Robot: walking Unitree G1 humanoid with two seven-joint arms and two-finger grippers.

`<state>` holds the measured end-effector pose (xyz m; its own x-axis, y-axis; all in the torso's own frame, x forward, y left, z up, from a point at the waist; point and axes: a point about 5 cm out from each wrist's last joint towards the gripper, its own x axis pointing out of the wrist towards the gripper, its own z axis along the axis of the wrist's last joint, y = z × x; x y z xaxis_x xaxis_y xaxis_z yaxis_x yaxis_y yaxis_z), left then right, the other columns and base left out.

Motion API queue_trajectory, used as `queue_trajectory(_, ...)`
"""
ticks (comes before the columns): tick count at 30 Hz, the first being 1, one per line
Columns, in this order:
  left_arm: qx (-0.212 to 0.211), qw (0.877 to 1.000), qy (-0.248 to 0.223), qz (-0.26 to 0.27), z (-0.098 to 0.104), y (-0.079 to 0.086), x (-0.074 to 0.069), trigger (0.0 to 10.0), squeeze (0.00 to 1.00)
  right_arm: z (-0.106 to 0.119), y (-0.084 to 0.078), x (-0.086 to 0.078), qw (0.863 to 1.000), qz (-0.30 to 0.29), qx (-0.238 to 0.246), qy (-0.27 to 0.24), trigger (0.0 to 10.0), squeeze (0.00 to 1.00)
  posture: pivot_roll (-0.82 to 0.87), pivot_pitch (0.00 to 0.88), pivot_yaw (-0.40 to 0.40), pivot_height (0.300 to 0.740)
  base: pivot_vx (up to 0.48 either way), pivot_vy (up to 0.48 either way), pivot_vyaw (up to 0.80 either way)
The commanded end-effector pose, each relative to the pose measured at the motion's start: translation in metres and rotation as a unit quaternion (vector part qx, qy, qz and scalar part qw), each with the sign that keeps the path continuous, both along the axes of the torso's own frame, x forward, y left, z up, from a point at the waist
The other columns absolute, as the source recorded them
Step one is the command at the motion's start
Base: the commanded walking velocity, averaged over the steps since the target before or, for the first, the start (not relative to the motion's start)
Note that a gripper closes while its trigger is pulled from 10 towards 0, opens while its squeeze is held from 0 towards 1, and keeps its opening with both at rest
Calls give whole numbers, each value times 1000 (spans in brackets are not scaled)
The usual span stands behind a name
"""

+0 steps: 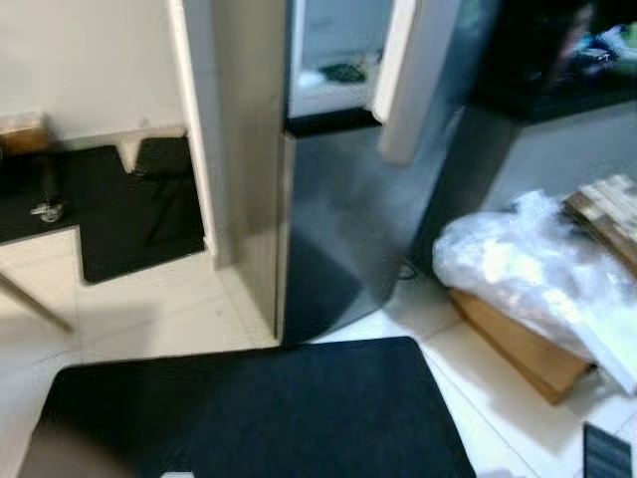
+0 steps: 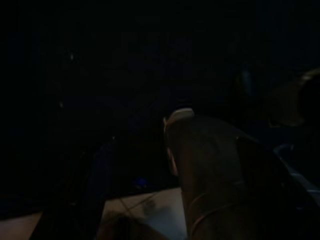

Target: Restocking fridge

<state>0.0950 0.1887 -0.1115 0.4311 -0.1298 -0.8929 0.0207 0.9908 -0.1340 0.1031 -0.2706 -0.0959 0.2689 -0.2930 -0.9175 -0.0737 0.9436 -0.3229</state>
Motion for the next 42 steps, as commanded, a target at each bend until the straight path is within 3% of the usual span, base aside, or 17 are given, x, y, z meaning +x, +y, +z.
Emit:
queue_trajectory(1, -9, 1000, 18, -1, -3, -4, -8, 10000, 0, 1, -2, 1, 1000, -9, -2, -4, 10000, 0, 18, 0, 2, 740, 0, 0, -800)
queue_trajectory(9, -8, 1000, 19, -2, -2, -3, -7, 10000, 0, 2, -2, 6, 1000, -2, -3, -17, 10000, 0, 18, 0, 1, 740, 0, 0, -800)
queue_trajectory(23, 11, 1000, 23, -2, -2, 2, -7, 10000, 0, 2, 3, 9, 1000, 17, 4, -22, 10000, 0, 16, 0, 5, 740, 0, -337, 0)
queue_trajectory(33, 5, 999, 14, 38, -2, 3, -4, 10000, 0, 1, 5, 10, 999, 24, 6, -21, 10000, 0, 15, 0, 6, 740, 0, 0, 0)
queue_trajectory(42, 7, 1000, 18, 24, -2, 4, -4, 10000, 0, 1, 6, 11, 999, 29, 7, -23, 10000, 0, 15, 0, 6, 740, 0, -212, 0)
